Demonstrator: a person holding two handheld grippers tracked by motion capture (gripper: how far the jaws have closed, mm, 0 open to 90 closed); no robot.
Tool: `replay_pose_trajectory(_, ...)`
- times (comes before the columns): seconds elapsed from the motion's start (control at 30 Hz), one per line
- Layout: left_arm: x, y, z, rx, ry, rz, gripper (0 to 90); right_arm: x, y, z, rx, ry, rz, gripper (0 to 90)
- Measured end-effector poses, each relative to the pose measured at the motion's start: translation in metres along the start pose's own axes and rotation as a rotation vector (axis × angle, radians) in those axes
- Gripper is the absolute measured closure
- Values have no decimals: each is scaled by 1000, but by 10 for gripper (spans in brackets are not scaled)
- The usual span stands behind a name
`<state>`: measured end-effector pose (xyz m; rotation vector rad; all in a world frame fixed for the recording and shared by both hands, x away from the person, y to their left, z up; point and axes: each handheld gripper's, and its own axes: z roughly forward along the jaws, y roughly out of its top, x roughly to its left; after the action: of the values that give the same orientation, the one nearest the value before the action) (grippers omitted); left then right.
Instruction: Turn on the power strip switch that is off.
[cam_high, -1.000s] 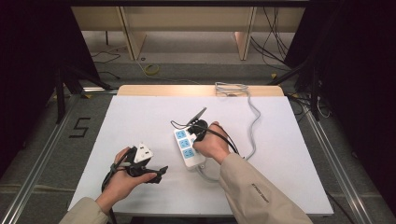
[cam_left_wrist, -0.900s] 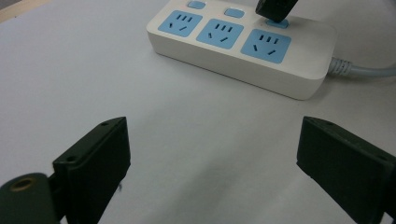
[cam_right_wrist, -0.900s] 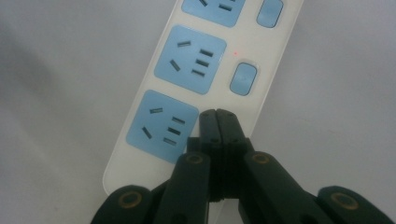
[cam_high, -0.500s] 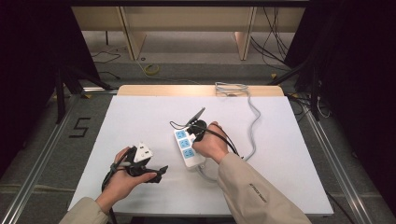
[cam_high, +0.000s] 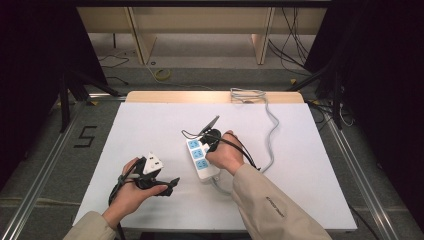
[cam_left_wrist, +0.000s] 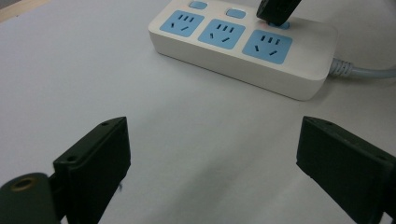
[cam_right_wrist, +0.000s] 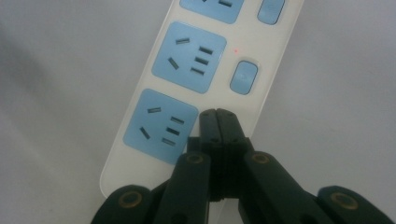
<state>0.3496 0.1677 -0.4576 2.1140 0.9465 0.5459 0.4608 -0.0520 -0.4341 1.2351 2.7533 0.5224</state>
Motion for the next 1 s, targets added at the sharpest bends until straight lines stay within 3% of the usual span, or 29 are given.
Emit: replay_pose_trajectory(1.0, -1, 0, 1, 6, -3, 5, 95, 0, -1, -1, -25, -5, -8, 900)
